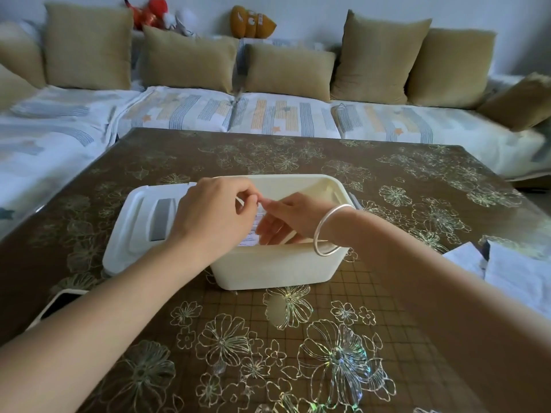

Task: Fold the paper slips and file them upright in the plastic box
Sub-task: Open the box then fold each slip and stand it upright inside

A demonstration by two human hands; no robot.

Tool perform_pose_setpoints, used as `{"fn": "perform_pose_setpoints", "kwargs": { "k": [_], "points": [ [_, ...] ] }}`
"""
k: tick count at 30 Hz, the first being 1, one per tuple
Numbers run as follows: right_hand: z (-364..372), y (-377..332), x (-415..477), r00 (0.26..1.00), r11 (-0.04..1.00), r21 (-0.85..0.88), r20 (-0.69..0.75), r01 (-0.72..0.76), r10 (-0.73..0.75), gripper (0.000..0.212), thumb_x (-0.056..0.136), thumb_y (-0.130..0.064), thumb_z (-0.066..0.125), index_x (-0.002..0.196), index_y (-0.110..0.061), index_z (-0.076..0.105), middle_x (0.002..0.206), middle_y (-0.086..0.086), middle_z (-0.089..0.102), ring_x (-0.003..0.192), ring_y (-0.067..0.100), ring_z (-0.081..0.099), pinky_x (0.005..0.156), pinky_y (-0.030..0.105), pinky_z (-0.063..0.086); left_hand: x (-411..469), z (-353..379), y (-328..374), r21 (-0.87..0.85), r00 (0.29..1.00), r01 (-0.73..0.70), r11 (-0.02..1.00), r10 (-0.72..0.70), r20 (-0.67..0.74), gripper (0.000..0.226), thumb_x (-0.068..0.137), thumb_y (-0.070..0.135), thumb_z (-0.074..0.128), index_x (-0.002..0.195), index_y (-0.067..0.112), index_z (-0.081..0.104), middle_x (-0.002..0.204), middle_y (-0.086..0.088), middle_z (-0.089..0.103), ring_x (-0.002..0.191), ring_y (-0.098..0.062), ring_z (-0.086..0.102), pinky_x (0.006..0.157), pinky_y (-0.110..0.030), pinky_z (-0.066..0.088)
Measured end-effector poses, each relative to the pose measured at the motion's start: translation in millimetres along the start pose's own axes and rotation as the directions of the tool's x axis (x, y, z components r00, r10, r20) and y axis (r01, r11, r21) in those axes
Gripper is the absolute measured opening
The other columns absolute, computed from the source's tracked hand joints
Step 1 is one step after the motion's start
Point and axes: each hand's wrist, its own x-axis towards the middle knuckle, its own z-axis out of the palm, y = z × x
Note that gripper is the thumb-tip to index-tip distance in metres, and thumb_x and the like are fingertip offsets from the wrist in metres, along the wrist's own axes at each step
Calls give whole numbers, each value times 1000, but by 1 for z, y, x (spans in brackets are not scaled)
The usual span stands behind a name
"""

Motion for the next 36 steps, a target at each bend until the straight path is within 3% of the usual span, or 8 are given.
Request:
{"fn": "perform_pose_setpoints", "kwargs": {
  "k": [5, 9, 12, 16, 20, 27, 31, 36],
  "points": [
    [-14, 13, -22, 961, 980, -122, -209, 159, -182, 30, 100, -18, 44, 80, -16, 66, 81, -1, 72, 76, 14, 69, 67, 17, 50, -3, 3, 1, -89, 1000, -1, 996, 1, -5, 18, 92, 21, 60, 85, 29, 74, 76, 16, 70, 71, -6, 66, 70, -38, 56],
    [-24, 50, -69, 580, 904, -178, -715, 388, -390, 23, 93, -3, 53, 88, -19, 68, 80, -9, 70, 74, 3, 66, 71, 15, 53, -15, 15, 30, -154, 994, -108, 982, 109, 1, 16, 92, 21, 61, 88, 27, 75, 80, 17, 71, 75, -3, 65, 72, -31, 56],
    [-18, 100, -102, 412, 946, -198, -863, 256, -293, 20, 91, -3, 56, 89, -20, 67, 84, -11, 68, 75, 4, 63, 67, 13, 49, -29, 34, 62, -165, 972, -237, 957, 232, -44, 15, 92, 20, 60, 88, 22, 75, 81, 14, 70, 77, -6, 62, 75, -28, 51],
    [-14, 194, -132, 564, 832, -285, -825, -476, 40, 46, 93, -41, 52, 134, -20, 49, 144, 10, 44, 132, 31, 39, 104, 38, 34, -60, 67, 91, -106, 946, -320, 942, 312, -85, 10, 89, 16, 63, 88, 20, 72, 84, 12, 68, 79, -7, 54, 72, -25, 42],
    [-14, 243, -174, 480, 543, -191, -747, -818, 460, 101, 78, -84, 18, 153, -19, -1, 161, 12, -1, 147, 35, 1, 119, 50, 5, -88, 99, 95, -216, 958, -252, 943, 275, 81, 12, 90, 16, 65, 93, 25, 72, 87, 17, 67, 73, 2, 55, 65, -12, 44],
    [25, 240, -204, 640, 789, -293, -752, -541, 160, 71, 88, -43, 60, 147, -26, 24, 155, 3, 30, 129, 28, 46, 94, 40, 43, -112, 131, 105, -257, 892, -238, 937, 315, 325, 25, 93, 15, 59, 113, 28, 66, 100, 23, 56, 81, 5, 55, 73, -13, 48],
    [42, 234, -208, 629, 818, -468, -757, -335, -176, 30, 78, -12, 73, 106, -22, 66, 103, 0, 72, 81, 28, 70, 57, 36, 51, -131, 141, 104, -244, 784, -304, 921, 388, 486, 64, 90, 16, 62, 146, 33, 36, 145, 20, 37, 130, 7, 33, 115, -18, 25],
    [60, 194, -218, 672, 761, -644, -598, -78, -437, 21, 83, -33, 49, 94, -35, 67, 78, -18, 69, 63, 8, 66, 46, 24, 49, -138, 139, 86, -357, 821, -333, 873, 455, 345, 57, 79, 28, 75, 133, 33, 57, 144, 17, 48, 138, -3, 36, 115, -34, 29]
  ]
}}
